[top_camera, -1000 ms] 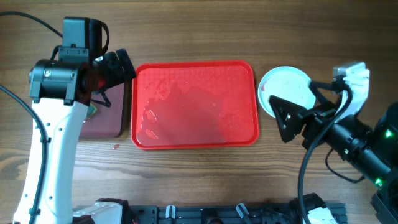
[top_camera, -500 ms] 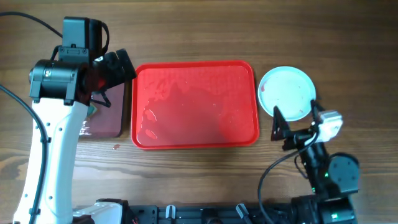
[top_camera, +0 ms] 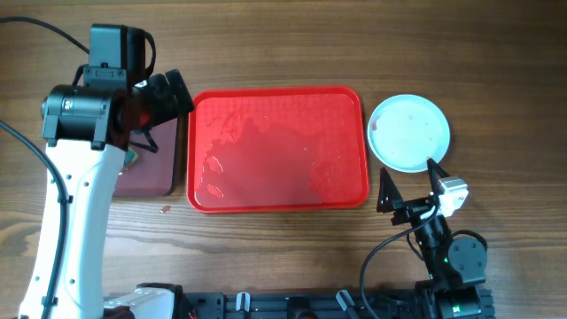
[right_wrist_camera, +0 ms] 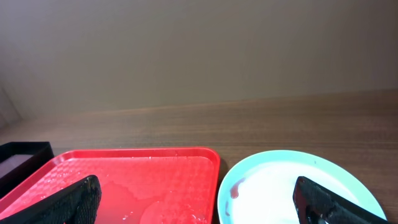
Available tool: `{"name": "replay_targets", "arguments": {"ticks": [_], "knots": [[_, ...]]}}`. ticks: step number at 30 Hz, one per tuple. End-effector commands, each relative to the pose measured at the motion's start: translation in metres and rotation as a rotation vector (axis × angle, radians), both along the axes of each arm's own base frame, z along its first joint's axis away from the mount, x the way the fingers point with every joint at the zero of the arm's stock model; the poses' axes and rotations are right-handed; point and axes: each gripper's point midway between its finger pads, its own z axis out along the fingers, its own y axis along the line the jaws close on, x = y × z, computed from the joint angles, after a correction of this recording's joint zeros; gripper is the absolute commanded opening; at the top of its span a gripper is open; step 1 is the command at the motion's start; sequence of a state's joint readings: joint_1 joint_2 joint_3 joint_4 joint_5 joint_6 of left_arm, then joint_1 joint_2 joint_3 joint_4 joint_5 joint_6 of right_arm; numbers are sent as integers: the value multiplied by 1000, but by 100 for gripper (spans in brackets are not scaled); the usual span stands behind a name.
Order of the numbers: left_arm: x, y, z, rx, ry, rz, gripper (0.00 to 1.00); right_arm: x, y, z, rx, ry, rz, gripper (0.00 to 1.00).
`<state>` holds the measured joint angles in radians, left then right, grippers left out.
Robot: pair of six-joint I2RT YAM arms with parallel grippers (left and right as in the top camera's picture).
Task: Clean dirty plates on tray and stack at the side
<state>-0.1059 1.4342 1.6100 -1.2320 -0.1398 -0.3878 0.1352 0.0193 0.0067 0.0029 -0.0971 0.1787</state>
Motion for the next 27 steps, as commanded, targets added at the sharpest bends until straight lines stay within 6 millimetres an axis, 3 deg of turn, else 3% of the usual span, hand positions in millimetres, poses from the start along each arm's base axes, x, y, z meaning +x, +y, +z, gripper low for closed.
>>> {"name": "replay_targets", "arguments": {"ticks": [1, 13, 17, 21, 24, 27], "knots": [[-1, -2, 3, -11, -12, 3, 100, -1, 0, 3, 9, -12, 5, 100], [-5, 7, 11, 25, -52, 29, 100, -1, 0, 3, 9, -12, 5, 100], [-12, 1, 24, -41, -362, 7, 100, -1, 0, 3, 9, -12, 5, 100], [-44, 5, -6, -99, -633, -3, 100, -1, 0, 3, 9, -12, 5, 100], [-64, 2, -53, -135, -799, -56, 100, -1, 0, 3, 9, -12, 5, 100], [-75, -4, -85, -112, -900, -135, 100, -1, 0, 3, 9, -12, 5, 100]]}}
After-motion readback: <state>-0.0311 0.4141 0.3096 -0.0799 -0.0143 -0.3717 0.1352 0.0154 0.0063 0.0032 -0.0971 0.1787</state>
